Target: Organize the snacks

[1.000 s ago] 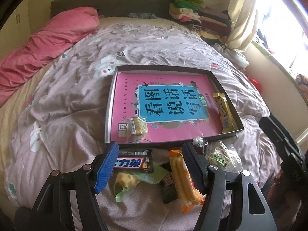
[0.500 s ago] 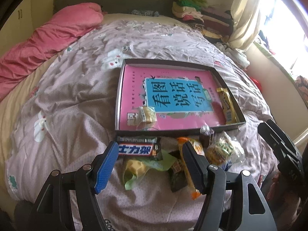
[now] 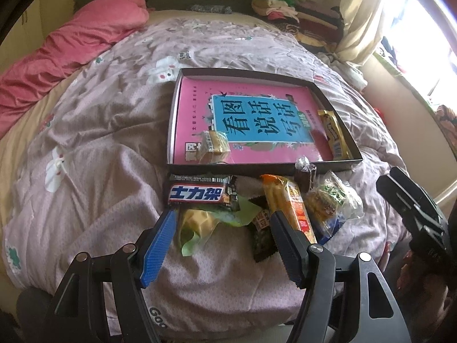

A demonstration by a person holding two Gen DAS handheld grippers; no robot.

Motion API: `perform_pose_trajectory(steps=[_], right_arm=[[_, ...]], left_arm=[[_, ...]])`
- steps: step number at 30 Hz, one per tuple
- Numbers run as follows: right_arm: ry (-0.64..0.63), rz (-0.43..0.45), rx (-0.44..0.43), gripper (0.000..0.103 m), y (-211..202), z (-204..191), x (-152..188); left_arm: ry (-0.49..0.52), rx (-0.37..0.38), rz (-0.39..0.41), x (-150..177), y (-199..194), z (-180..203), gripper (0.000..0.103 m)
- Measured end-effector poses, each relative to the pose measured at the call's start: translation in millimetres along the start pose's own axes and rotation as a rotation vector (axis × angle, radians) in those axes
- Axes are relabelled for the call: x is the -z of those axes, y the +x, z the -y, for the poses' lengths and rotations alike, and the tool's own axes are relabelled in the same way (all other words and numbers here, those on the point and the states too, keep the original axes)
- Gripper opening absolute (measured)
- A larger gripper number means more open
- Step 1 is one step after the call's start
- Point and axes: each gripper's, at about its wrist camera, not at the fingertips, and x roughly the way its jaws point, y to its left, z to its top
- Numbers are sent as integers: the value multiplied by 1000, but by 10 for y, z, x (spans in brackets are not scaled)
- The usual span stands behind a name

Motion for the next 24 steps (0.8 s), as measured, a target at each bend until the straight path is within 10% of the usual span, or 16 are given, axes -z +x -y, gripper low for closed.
perform_pose_trajectory(steps=[24], right_arm=[[-25,-86,-25,88,72,-64,169]], left_arm=[[105,72,-69,261,135,470,70]])
